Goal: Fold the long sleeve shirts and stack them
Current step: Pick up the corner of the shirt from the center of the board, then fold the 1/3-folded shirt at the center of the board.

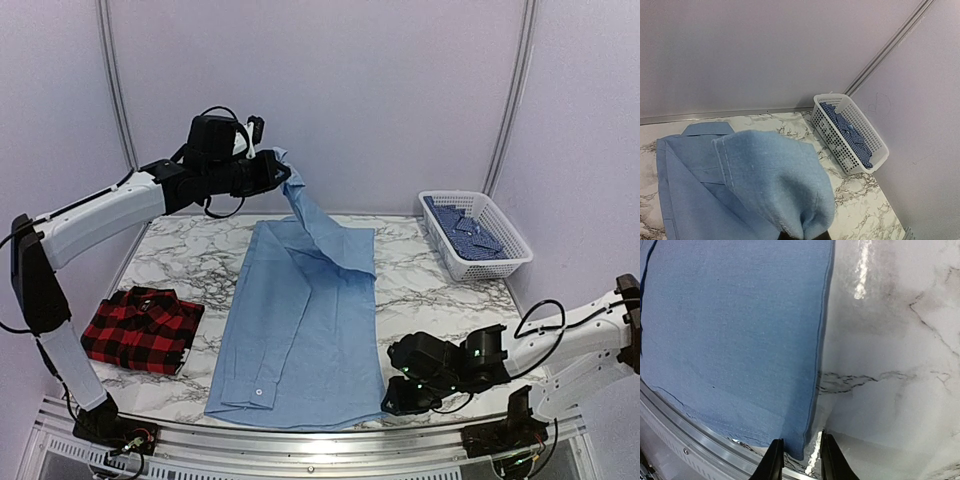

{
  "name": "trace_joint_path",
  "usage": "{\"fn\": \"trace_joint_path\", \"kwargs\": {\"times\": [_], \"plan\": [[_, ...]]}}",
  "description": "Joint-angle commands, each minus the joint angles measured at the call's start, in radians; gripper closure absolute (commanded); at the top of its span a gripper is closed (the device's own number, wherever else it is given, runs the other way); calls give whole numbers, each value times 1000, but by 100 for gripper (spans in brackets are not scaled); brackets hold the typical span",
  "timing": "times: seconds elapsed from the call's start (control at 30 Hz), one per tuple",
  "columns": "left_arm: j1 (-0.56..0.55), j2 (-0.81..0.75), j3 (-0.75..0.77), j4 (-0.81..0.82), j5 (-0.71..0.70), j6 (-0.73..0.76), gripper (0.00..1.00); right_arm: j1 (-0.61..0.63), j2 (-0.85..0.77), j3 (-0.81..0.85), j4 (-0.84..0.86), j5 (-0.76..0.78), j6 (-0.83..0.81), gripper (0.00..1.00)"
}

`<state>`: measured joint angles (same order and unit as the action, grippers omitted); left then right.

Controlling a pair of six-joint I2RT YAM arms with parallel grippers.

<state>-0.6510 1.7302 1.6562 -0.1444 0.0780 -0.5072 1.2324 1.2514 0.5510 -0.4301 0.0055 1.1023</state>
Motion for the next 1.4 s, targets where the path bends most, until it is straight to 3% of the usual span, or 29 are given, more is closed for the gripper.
{"fn": "trace_joint_path", "kwargs": {"times": [0.0, 0.27, 0.63, 1.13, 1.37], "plan": [[11, 10, 50, -7, 3, 25, 100, 10, 12, 37, 22, 6, 10, 79], [29, 11, 79, -8, 3, 27, 100, 10, 25, 77, 2, 12, -5, 100], [100, -16, 113, -20, -3, 40, 100, 32, 103, 264, -52, 46, -99, 100], [312, -77, 19, -39, 24, 83, 100, 32, 506, 639, 13, -92, -312, 100], [378, -75, -13, -37, 43, 74, 100, 23, 607, 728, 34, -151, -346, 100]]}}
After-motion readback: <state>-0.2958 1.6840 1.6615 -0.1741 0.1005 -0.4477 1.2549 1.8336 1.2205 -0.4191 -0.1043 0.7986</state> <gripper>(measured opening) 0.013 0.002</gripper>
